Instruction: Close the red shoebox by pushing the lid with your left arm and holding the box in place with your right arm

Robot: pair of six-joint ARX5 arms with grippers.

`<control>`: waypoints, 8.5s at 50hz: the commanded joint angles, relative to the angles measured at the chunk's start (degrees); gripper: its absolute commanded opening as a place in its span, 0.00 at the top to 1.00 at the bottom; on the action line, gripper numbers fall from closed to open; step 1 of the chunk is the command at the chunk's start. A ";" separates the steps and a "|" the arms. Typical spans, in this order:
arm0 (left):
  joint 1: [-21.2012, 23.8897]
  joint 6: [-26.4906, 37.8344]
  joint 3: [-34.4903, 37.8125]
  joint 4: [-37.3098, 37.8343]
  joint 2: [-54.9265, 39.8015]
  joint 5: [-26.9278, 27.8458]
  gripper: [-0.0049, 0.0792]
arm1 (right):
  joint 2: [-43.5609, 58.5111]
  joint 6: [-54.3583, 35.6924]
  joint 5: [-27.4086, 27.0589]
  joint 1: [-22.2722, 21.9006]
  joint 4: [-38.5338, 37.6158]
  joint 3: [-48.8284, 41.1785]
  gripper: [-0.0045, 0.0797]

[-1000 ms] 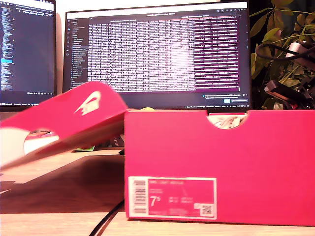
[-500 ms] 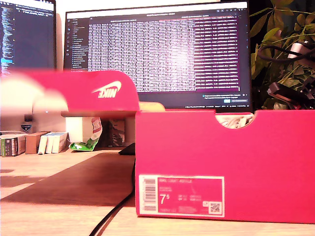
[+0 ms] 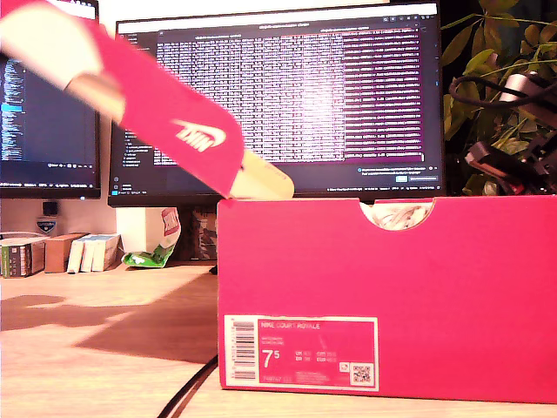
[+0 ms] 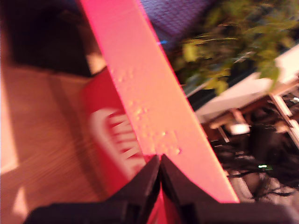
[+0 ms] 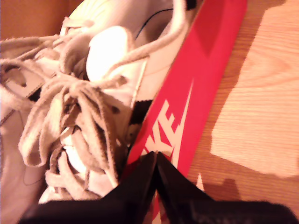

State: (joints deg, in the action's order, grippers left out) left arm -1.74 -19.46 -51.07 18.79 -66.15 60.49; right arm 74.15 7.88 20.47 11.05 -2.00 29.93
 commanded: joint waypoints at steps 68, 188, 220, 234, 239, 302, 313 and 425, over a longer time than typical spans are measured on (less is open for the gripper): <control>33.35 -4.57 2.27 -21.57 -1.22 -33.94 0.96 | 0.59 -6.75 2.03 -4.72 16.28 25.64 0.96; -1.27 22.47 11.13 2.05 26.64 -33.73 0.96 | -37.11 -12.35 -18.32 -12.09 14.82 9.18 0.96; -1.25 17.90 24.30 -6.91 36.39 -36.81 0.96 | -51.63 -7.72 -19.76 -12.63 9.90 -5.07 0.96; 0.55 16.39 25.94 -7.76 38.62 -37.59 0.96 | -54.60 -8.76 -20.83 -11.23 7.39 -10.43 0.96; 1.44 15.65 27.63 -8.46 40.26 -39.08 0.96 | -56.57 -7.74 -21.31 -10.60 6.93 -12.13 0.96; 13.31 15.23 45.62 -6.69 64.06 -56.15 0.96 | -74.05 -9.16 -21.27 -8.37 13.11 -26.18 0.96; 13.42 14.58 47.06 -3.28 66.79 -57.51 0.96 | -74.05 -9.11 -19.91 -8.07 13.77 -27.02 0.96; 1.79 11.96 49.29 1.77 66.79 -57.99 0.96 | -74.05 -7.26 -19.56 -14.86 13.40 -28.85 0.96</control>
State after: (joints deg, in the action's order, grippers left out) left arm 0.23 -7.31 -3.49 20.47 0.19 2.52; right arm 0.47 0.19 0.93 -3.40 12.05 1.65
